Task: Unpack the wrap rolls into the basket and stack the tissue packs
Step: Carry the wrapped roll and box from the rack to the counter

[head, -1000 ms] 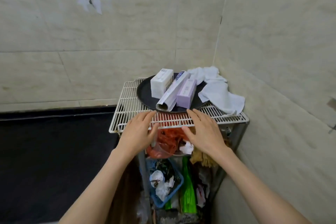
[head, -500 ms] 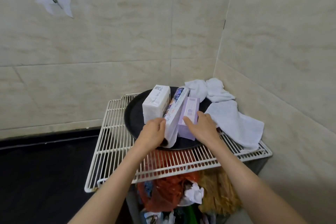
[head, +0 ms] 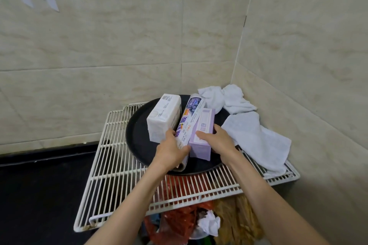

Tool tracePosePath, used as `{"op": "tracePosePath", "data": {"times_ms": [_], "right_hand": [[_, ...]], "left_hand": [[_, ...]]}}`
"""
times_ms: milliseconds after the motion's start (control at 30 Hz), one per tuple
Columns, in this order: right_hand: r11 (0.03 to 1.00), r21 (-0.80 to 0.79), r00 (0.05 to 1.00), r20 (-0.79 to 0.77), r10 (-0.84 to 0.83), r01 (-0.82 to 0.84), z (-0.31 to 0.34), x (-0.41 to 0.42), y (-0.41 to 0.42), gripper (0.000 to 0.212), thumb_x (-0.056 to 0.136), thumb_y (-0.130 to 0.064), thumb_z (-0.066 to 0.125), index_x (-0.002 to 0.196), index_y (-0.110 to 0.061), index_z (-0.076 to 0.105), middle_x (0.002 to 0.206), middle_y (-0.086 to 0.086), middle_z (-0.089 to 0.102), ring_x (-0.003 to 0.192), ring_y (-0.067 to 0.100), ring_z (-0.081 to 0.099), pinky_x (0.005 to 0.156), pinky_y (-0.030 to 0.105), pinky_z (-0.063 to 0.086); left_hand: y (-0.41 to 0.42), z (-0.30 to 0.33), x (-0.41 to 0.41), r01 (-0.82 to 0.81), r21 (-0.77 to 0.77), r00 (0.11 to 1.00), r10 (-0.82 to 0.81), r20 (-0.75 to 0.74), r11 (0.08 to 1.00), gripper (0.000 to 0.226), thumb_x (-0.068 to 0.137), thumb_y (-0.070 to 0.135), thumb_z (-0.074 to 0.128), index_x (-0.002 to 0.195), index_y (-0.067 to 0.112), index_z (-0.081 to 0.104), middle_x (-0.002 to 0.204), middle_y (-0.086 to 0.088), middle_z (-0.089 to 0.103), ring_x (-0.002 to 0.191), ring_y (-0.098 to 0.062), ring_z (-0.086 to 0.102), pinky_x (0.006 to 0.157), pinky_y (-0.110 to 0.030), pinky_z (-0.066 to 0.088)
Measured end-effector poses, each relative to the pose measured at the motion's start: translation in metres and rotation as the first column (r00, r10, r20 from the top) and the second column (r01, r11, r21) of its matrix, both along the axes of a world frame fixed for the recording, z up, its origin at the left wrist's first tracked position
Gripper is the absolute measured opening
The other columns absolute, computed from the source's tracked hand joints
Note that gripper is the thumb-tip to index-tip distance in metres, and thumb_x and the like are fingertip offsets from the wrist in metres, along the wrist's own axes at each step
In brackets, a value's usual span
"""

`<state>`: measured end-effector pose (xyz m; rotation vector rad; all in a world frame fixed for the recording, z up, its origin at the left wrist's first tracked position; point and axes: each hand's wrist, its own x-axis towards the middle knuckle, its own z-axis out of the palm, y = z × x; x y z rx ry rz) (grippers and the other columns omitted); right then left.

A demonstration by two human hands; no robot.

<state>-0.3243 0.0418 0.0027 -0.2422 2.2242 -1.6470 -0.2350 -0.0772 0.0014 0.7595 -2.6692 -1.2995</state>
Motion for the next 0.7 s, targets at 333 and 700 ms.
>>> {"op": "tracePosePath", "data": {"times_ms": [333, 700], "right_hand": [[0.942, -0.328, 0.989, 0.149, -0.025, 0.073, 0.007, -0.007, 0.006, 0.059, 0.082, -0.015, 0.066, 0.133, -0.015, 0.038, 0.125, 0.008, 0.06, 0.1, 0.019, 0.062, 0.069, 0.028, 0.052], [0.783, -0.581, 0.965, -0.012, 0.262, -0.22, 0.036, 0.04, 0.01, 0.061, 0.08, -0.015, 0.068, 0.131, -0.033, 0.038, 0.117, -0.002, 0.064, 0.103, 0.016, 0.066, 0.077, 0.035, 0.056]], "left_hand": [[0.008, 0.019, 0.001, 0.0, 0.381, 0.992, 0.048, -0.117, 0.925, 0.045, 0.082, 0.025, 0.065, 0.119, 0.025, 0.04, 0.096, 0.013, 0.056, 0.083, -0.003, 0.056, 0.057, -0.013, 0.043], [0.017, 0.05, 0.074, -0.057, 0.567, 0.938, 0.238, -0.252, 0.822, 0.066, 0.077, 0.01, 0.071, 0.131, 0.016, 0.033, 0.113, -0.008, 0.06, 0.085, -0.021, 0.066, 0.063, -0.033, 0.057]]}}
